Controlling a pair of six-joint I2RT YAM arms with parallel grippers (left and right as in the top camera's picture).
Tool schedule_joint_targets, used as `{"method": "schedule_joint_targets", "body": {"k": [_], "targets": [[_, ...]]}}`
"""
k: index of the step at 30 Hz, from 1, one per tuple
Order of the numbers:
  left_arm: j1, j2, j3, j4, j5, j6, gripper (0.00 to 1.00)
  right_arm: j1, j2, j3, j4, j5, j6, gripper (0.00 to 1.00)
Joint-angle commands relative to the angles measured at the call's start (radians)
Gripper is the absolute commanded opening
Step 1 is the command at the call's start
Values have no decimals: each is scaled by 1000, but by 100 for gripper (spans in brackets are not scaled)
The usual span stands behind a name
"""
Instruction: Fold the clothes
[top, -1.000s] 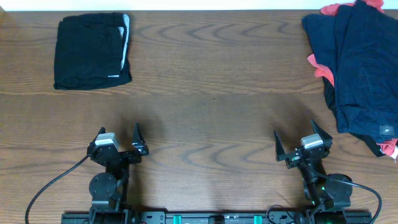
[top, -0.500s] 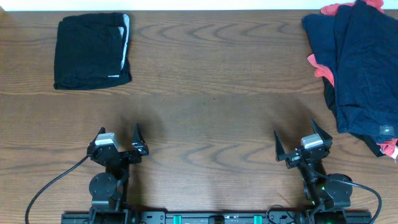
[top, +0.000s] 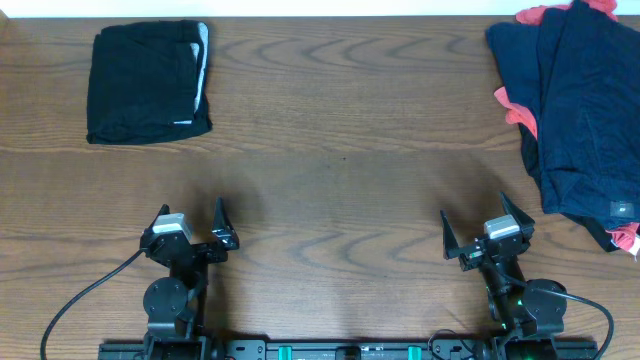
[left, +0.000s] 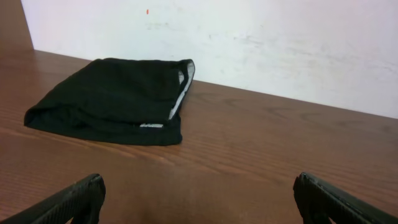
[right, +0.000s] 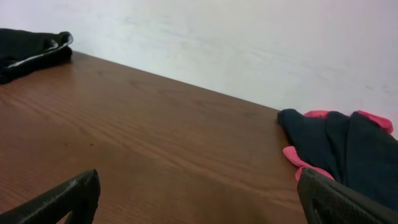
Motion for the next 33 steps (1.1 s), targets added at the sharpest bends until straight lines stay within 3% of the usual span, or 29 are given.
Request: {"method": "schedule_joint_targets", "body": {"k": [1,24,33], "targets": [[3,-6,-23,-34,-8,9,98,7,-5,-2,-4,0,-7,99],[3,-6,-23,-34,-8,9,98,7,-5,-2,-4,3,-8,99],[3,-6,-23,-28,-64,14,98,7,-5,-2,-13,132,-34,99]]}}
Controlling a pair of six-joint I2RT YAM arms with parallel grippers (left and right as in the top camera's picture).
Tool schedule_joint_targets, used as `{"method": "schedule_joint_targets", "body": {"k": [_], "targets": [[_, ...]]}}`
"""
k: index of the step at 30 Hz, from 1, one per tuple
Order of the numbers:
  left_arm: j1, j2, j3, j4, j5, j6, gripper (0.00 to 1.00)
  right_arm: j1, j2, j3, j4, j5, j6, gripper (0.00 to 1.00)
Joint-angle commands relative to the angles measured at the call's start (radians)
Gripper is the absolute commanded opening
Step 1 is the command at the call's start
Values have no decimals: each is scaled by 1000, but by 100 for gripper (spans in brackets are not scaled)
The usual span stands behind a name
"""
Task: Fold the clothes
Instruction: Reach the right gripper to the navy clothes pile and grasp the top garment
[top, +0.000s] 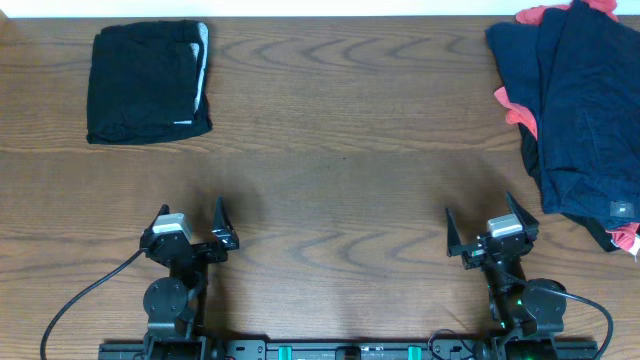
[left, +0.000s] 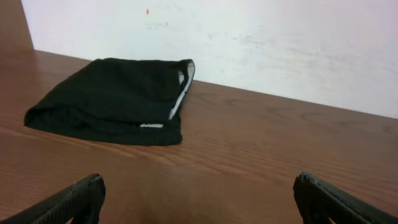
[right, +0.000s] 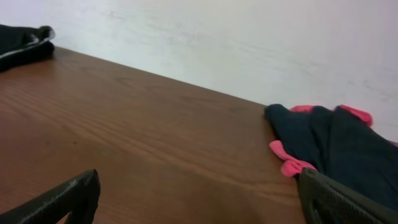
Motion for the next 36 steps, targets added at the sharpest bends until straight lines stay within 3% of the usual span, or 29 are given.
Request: {"method": "schedule_joint_targets", "body": {"k": [1,13,19,25,29,36], "targets": [[3,-6,-23,-27,-85,13,98,7,-5,-2,-5,83,-18,99],[3,46,58,35,-56,56,98,7,3,37,203,113,2,99],[3,266,271,-35,-49,63,98,7,150,192,195,113,2,99],[3,582,601,-235,6,95,98,7,427,456,182,113,2,99],[3,782,848,-439,54,95,98,7,640,685,43,37,2,99],[3,1154,1289,-854,128,95,98,7,1053,1191,-414,-40,2,99]]}}
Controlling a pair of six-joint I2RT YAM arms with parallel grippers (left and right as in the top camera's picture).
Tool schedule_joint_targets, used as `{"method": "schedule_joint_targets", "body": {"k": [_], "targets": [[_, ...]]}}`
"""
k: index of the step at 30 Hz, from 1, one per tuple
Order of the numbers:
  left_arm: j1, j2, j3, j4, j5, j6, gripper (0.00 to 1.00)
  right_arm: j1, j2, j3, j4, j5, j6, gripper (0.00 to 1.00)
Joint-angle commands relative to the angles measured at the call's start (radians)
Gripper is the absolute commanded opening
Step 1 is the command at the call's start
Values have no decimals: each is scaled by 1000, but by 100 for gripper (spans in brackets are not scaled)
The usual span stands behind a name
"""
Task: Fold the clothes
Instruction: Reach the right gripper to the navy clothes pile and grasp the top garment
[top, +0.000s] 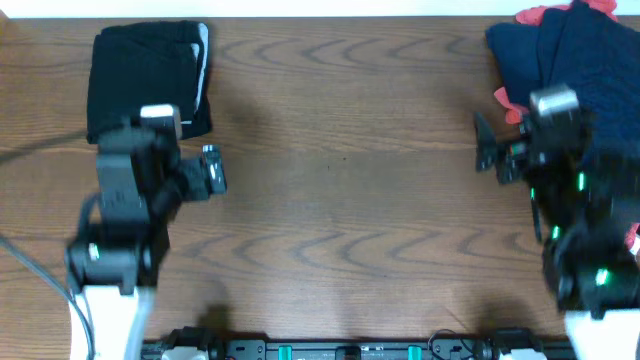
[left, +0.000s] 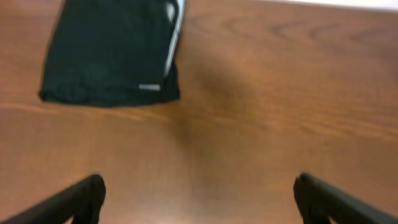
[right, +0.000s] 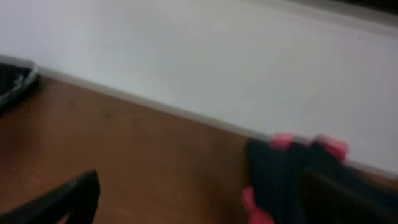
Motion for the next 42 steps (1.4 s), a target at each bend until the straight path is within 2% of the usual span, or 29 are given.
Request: {"method": "schedule_joint_targets", "body": {"k": [1,4,7,13,18,21,29,30,32,37,42], "targets": [[3,163,190,-135,51,13,98,7,177,225,-164,-56,2,99],[3,315,323,-259,51,13,98,7,356,433,-398,-84,2,99],[3,435,370,-293,56,13,98,7,492,571,-557,-75,1,99],[3,633,370,-255,127,12,98,2,620,600,-597,-65,2,99],[2,784,369,-221,169,13,98,-89,685,597,-623,108,180,98],[-8,816,369,-198,202,13,98,-177,712,584,-639,144,242,97],[-100,802,369,-123,200,40,98,-399,822,563,-641,145,241,96],[-114,802,369,-117,198,40,98,-411,838,563,-646,146,241,95],[-141,802,369,-103,196,49,98,-430,876,563,-661,174,253,87],[-188,802,369,-76,196,58,98,-454,965,563,-719,323,330,83],[-203,802,369,-52,196,58,98,-475,1019,562,-740,377,438,79]]}}
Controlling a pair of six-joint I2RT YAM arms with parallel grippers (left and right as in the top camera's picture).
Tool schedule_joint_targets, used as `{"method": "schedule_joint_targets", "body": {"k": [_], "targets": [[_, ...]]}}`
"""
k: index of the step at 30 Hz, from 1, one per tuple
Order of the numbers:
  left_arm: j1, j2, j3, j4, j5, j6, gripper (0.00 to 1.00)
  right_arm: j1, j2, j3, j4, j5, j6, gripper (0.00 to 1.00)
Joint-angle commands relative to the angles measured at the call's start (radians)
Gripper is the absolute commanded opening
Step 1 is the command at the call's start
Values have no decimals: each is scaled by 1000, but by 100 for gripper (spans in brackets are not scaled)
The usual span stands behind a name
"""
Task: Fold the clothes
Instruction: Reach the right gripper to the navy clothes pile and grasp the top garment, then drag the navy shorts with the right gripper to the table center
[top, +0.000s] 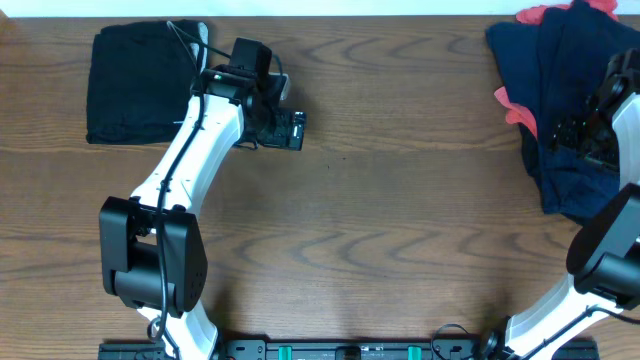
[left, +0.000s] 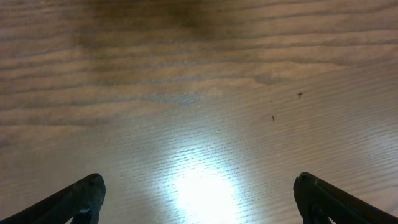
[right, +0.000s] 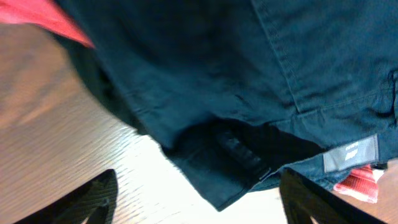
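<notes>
A heap of unfolded navy clothes (top: 570, 95) with pink pieces (top: 512, 112) lies at the table's far right. My right gripper (top: 583, 135) hangs open over the heap. In the right wrist view its jaws (right: 199, 202) stand wide apart above a navy garment (right: 205, 81) with a grey label (right: 351, 153), over the hem where cloth meets wood. A folded black garment (top: 145, 80) rests at the far left. My left gripper (top: 288, 128) is open to the right of it, over bare wood (left: 199, 93), holding nothing.
The wooden table (top: 380, 240) runs to a white wall at the back. My left arm (top: 190, 150) reaches diagonally across the left half from its base at the front edge. A bit of pink cloth (right: 357, 186) pokes from under the navy garment.
Both arms have reached farther out. The left gripper now looks straight down at bare wood right of the black garment. The right gripper is now over the navy heap's near edge.
At first both grippers rested open near the front edge, facing the back wall. Then the right one had turned slightly toward the heap. Later both arms were raised and moving forward. Now each hangs open over the far part of the table.
</notes>
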Motion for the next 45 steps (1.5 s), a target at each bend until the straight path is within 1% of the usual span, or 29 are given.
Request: {"method": "schedule_joint_targets", "body": {"k": [1,11,12,13,14,15,16,17,18,22,25,30,36,41,45], "targets": [[-3,-23,12,7,5,16,98,-26,23,-8,-16,92,130,79],[-3,-23,12,16,5,16,98,-32,27,-156,82,89,169,73],[-3,-23,12,16,5,16,98,-32,27,-170,100,88,169,72],[-3,-23,12,19,5,16,98,-32,27,-179,114,87,169,68],[-3,-23,12,20,5,16,98,-32,27,-186,130,79,169,62],[-3,-23,12,23,5,16,98,-32,27,-190,149,64,169,48],[-3,-23,12,27,5,16,98,-32,27,-191,164,51,169,25],[-3,-23,12,31,5,16,98,-32,26,-189,179,32,169,10],[-3,-23,12,34,5,16,99,-31,24,-184,188,10,169,2],[-2,-24,12,60,5,16,93,-23,14,-129,179,-100,165,1],[-2,-38,16,72,5,16,89,3,-7,-62,134,-179,119,1],[6,-104,39,68,-5,15,88,90,-67,67,38,-231,72,1],[28,-246,42,63,-22,12,88,288,-153,198,7,-235,63,1],[63,-353,42,60,-33,12,88,491,-170,226,82,-235,92,1],[101,-418,42,42,-108,12,88,633,-140,226,155,-238,122,1]]}}
